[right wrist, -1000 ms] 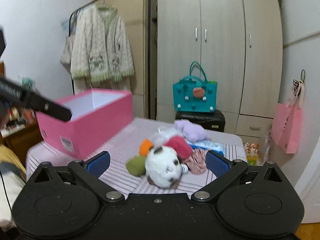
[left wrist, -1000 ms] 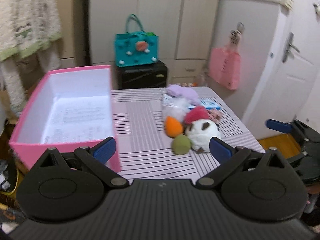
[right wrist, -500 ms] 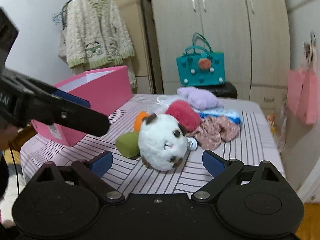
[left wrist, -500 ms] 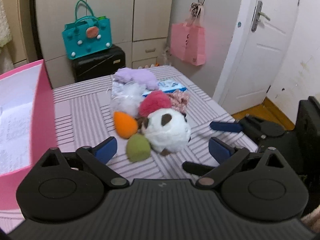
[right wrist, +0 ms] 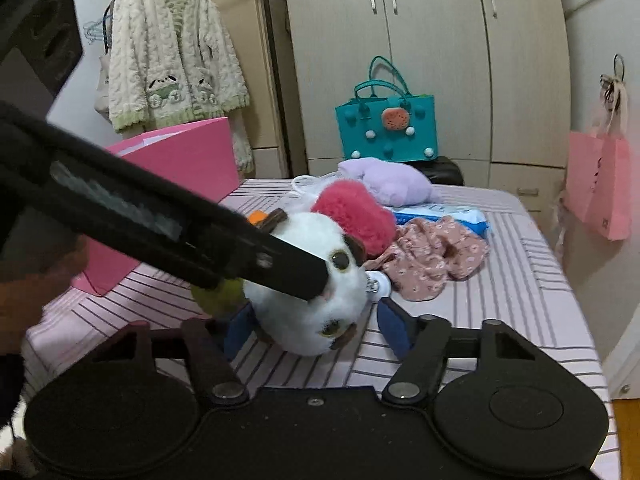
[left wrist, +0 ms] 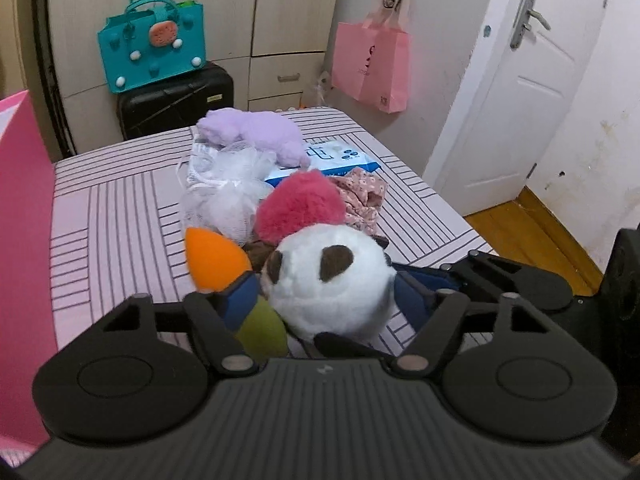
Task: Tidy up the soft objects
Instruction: 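Move the left tool to the white panda plush and close on it, then lift the panda plush with the left tool and carry it over the pink box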
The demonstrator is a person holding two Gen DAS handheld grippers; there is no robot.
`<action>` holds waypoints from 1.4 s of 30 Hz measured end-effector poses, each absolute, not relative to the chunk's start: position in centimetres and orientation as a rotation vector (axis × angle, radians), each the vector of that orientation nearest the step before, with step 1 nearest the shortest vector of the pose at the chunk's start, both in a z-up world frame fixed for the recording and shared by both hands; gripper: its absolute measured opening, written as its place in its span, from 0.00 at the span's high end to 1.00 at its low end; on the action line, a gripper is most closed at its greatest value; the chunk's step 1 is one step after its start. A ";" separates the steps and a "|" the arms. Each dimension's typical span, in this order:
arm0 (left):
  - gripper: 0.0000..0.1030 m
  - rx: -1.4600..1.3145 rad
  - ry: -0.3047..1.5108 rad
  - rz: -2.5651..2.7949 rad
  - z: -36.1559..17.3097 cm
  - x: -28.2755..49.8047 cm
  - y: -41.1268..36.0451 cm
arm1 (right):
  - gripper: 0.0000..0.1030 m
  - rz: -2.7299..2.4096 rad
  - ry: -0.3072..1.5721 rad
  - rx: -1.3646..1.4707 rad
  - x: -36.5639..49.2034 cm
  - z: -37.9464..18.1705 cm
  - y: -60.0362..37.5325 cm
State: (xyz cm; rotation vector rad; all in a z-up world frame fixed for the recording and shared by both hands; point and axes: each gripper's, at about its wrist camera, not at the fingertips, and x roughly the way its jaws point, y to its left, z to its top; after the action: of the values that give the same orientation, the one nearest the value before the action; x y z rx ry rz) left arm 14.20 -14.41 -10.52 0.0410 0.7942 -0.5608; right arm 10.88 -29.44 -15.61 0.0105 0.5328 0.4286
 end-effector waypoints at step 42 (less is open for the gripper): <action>0.36 0.033 0.764 -0.635 -7.6 12.4 -14.8 | 0.45 0.363 0.507 -0.050 8.5 -11.1 -28.6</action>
State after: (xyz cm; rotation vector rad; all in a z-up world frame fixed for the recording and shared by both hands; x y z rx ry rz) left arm 12.35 -14.79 -7.58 0.0332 0.7645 -0.6346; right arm 8.53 -28.63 -11.14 -0.0499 0.5074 0.3627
